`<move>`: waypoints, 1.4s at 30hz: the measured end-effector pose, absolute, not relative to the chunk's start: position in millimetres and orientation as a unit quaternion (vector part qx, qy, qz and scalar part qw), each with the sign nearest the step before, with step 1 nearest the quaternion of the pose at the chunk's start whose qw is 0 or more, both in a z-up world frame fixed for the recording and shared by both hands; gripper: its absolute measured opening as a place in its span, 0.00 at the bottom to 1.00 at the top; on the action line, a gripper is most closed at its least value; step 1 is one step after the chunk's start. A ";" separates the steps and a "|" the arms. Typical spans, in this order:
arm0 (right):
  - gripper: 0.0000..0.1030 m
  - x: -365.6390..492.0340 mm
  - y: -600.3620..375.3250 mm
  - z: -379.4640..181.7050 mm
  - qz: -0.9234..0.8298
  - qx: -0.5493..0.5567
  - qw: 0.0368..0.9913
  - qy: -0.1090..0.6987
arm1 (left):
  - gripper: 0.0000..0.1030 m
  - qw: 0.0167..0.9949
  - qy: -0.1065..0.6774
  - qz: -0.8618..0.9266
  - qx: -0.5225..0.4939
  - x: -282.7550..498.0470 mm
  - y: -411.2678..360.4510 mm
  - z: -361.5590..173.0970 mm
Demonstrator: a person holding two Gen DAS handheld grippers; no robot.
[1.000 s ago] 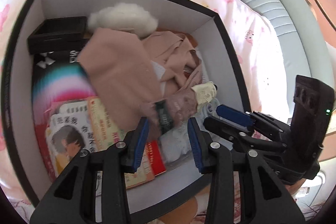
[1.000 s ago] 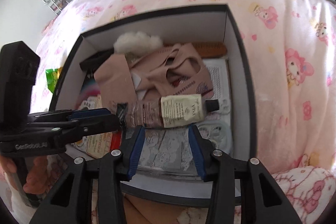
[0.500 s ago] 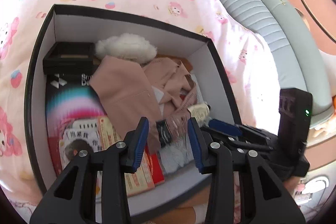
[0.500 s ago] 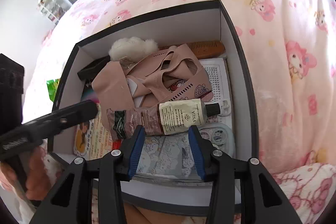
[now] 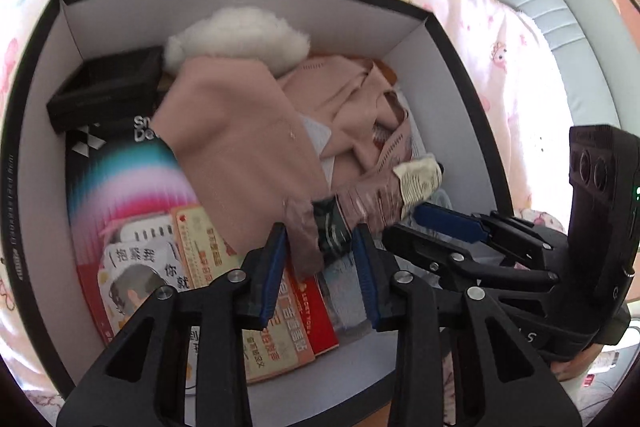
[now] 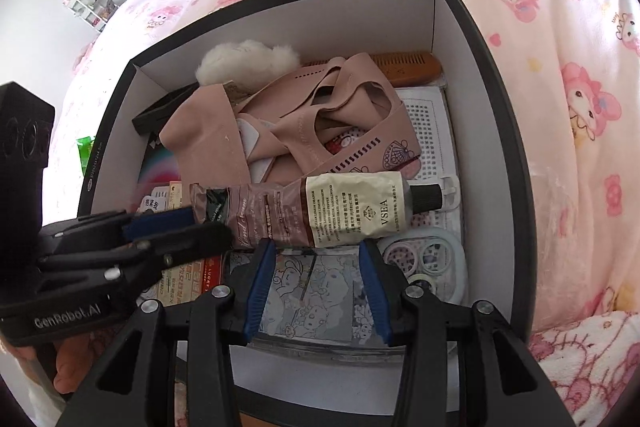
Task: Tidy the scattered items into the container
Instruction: 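Open the left gripper to release the tube in the box, then move both grippers toward the green-and-yellow corn snack packet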
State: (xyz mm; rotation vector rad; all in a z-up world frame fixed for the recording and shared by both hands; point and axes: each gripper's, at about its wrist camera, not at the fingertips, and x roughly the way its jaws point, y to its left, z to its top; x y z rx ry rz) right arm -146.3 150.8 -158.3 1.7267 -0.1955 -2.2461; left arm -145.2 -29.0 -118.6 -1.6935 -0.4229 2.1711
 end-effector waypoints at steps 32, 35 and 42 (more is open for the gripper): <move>0.50 -61.2 19.8 -27.5 -0.883 0.439 0.157 0.046 | 0.48 0.056 -0.183 0.879 -0.437 -25.6 -142.9 -15.5; 0.50 -58.9 -8.9 -26.9 -0.884 0.432 0.169 0.059 | 0.48 0.031 -0.186 0.880 -0.435 -15.9 -167.4 -13.8; 0.50 -66.0 -63.1 -36.0 -0.871 0.436 0.207 0.088 | 0.47 -0.003 -0.202 0.875 -0.440 -13.8 -217.6 -23.0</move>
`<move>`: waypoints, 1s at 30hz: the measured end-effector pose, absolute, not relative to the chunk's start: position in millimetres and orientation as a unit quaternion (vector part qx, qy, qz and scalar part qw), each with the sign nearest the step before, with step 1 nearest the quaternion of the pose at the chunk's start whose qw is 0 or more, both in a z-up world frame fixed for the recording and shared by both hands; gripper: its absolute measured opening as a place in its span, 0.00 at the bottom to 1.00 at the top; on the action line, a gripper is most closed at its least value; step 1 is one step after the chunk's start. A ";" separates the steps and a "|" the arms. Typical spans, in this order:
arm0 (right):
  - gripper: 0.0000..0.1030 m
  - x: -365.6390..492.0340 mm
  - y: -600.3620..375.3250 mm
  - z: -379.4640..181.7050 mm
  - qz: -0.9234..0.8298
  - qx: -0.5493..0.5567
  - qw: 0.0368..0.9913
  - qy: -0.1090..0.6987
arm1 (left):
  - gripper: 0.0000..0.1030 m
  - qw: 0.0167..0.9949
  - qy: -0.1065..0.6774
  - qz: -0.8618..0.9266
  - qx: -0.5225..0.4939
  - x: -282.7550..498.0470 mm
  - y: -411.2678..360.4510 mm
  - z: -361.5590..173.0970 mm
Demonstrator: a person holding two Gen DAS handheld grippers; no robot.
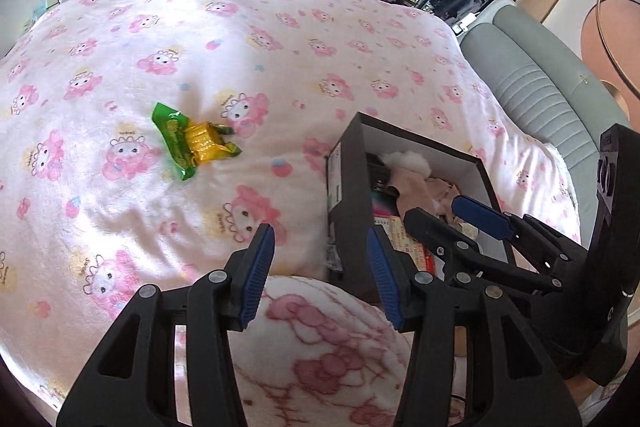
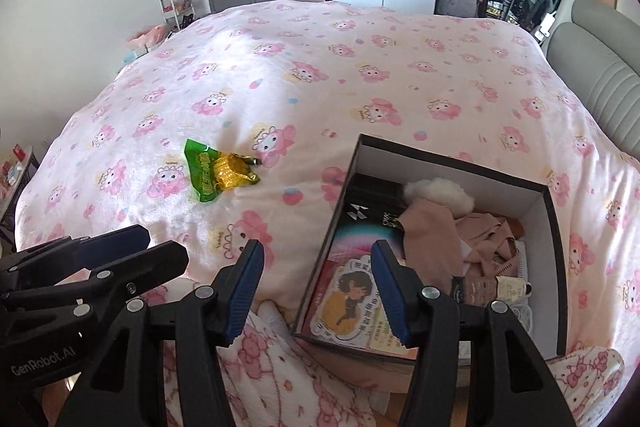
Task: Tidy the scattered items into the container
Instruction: 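Move both grippers toward the green-and-yellow corn snack packet, then grasp the corn snack packet with the left gripper while the right gripper pinches it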
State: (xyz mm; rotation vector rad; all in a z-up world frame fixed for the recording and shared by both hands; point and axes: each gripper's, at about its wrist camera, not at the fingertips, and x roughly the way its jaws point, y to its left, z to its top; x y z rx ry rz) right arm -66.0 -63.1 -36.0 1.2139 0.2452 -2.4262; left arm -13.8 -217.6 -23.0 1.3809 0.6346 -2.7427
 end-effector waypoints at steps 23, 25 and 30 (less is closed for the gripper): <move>0.50 -220.7 -181.2 -139.0 -0.768 0.585 0.261 0.019 | 0.47 0.107 0.348 -0.808 0.463 -103.4 -381.2 -165.6; 0.50 -229.9 -187.3 -150.3 -0.761 0.595 0.256 0.017 | 0.47 0.105 0.358 -0.803 0.464 -115.2 -388.1 -175.8; 0.50 -240.1 -198.9 -175.4 -0.749 0.612 0.251 0.022 | 0.31 0.145 0.368 -0.790 0.469 -138.8 -400.3 -211.6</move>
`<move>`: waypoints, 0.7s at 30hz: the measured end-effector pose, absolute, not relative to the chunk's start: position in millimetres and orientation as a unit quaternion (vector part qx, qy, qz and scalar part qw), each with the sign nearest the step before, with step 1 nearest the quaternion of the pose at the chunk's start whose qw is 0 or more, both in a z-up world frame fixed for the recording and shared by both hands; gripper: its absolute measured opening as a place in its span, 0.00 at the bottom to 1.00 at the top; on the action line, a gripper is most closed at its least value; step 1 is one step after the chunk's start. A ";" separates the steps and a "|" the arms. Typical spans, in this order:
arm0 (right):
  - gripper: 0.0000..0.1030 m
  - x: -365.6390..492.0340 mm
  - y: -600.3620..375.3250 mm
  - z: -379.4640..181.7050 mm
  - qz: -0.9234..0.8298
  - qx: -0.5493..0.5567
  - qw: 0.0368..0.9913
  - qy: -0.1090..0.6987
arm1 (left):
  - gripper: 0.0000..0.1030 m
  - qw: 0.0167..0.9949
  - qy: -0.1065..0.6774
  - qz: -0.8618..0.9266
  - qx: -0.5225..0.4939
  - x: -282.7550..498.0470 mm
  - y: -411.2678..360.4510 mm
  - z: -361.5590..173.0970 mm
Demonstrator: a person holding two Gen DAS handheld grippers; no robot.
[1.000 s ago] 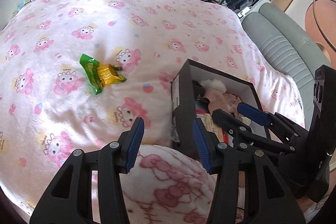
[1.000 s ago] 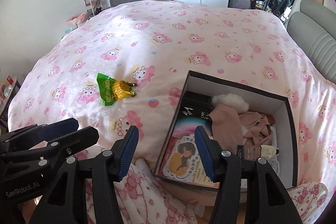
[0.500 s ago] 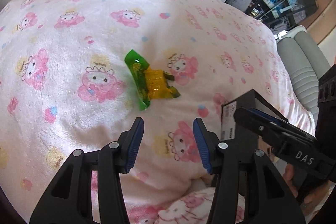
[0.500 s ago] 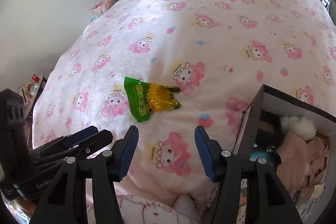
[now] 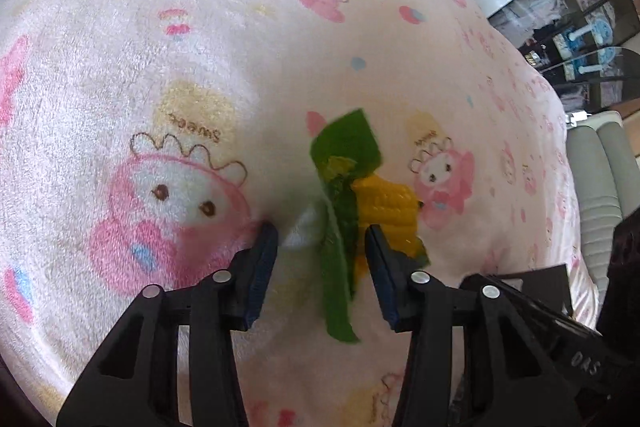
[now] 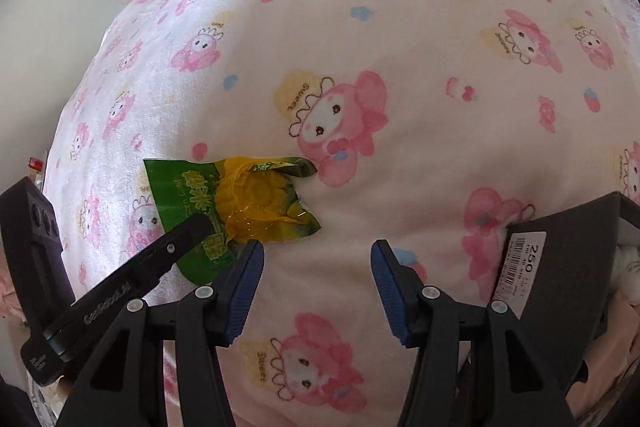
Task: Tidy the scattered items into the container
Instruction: 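Grasp the corn snack packet with the left gripper while the right gripper pinches it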
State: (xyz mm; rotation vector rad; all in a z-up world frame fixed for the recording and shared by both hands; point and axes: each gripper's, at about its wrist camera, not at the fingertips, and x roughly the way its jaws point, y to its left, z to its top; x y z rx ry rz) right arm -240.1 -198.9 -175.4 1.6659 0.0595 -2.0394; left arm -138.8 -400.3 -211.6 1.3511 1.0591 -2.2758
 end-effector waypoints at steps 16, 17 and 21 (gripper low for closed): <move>0.50 -248.6 -195.8 -186.3 -0.716 0.642 0.272 -0.032 | 0.02 0.094 0.379 -0.801 0.454 -86.1 -379.8 -198.7; 0.50 -250.8 -198.4 -185.1 -0.718 0.640 0.272 -0.029 | 0.03 0.096 0.381 -0.798 0.457 -91.1 -383.5 -201.7; 0.52 -260.8 -199.1 -178.3 -0.740 0.622 0.253 -0.023 | 0.15 0.097 0.379 -0.801 0.454 -111.2 -393.9 -197.1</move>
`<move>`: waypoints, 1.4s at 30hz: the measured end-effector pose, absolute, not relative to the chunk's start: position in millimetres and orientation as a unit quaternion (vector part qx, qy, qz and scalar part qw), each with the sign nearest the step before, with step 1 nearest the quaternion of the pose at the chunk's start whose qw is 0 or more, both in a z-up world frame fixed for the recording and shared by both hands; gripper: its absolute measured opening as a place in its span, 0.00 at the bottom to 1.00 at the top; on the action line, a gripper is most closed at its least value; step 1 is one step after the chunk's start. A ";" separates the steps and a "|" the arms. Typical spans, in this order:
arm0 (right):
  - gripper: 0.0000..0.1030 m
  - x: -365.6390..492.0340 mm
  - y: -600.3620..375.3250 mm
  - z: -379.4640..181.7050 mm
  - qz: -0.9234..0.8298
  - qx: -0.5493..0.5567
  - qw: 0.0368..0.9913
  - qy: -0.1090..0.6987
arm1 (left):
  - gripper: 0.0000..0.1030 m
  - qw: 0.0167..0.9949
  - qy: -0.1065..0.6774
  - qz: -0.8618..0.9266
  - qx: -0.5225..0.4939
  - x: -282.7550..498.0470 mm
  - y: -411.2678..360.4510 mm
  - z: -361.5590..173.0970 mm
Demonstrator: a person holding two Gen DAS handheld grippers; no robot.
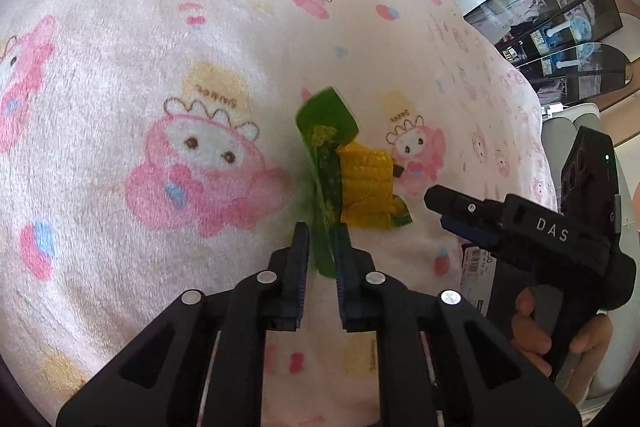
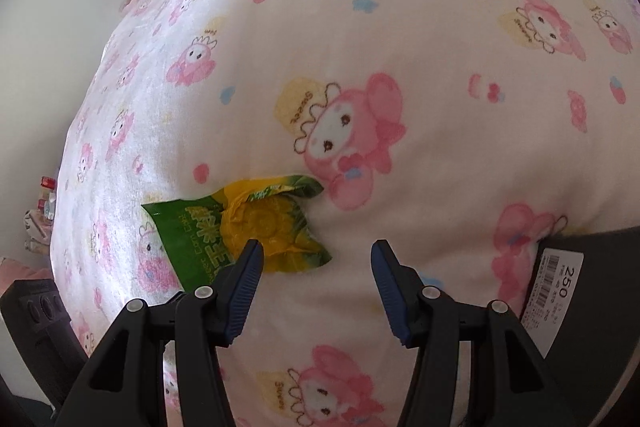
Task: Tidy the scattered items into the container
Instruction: 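Grasp the corn snack packet with the left gripper while the right gripper pinches it, then carry the corn snack packet into the box with both grippers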
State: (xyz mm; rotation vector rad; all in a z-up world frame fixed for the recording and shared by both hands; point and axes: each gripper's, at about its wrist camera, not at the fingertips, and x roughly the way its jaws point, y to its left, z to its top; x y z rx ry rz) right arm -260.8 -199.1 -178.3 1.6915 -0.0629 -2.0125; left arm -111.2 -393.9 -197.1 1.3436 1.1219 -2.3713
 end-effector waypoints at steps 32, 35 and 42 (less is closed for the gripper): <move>0.31 -195.2 -120.4 -66.9 -0.705 0.567 0.412 -0.104 | 0.04 -0.025 0.297 -0.859 0.417 -93.8 -275.6 -52.7; 0.31 -181.6 -75.7 -53.2 -0.727 0.559 0.381 -0.115 | 0.04 -0.041 0.273 -0.866 0.418 -96.8 -226.2 -43.9; 0.31 -158.9 38.4 -47.2 -0.771 0.541 0.313 -0.124 | 0.04 -0.138 0.246 -0.848 0.449 -114.1 -124.9 -49.7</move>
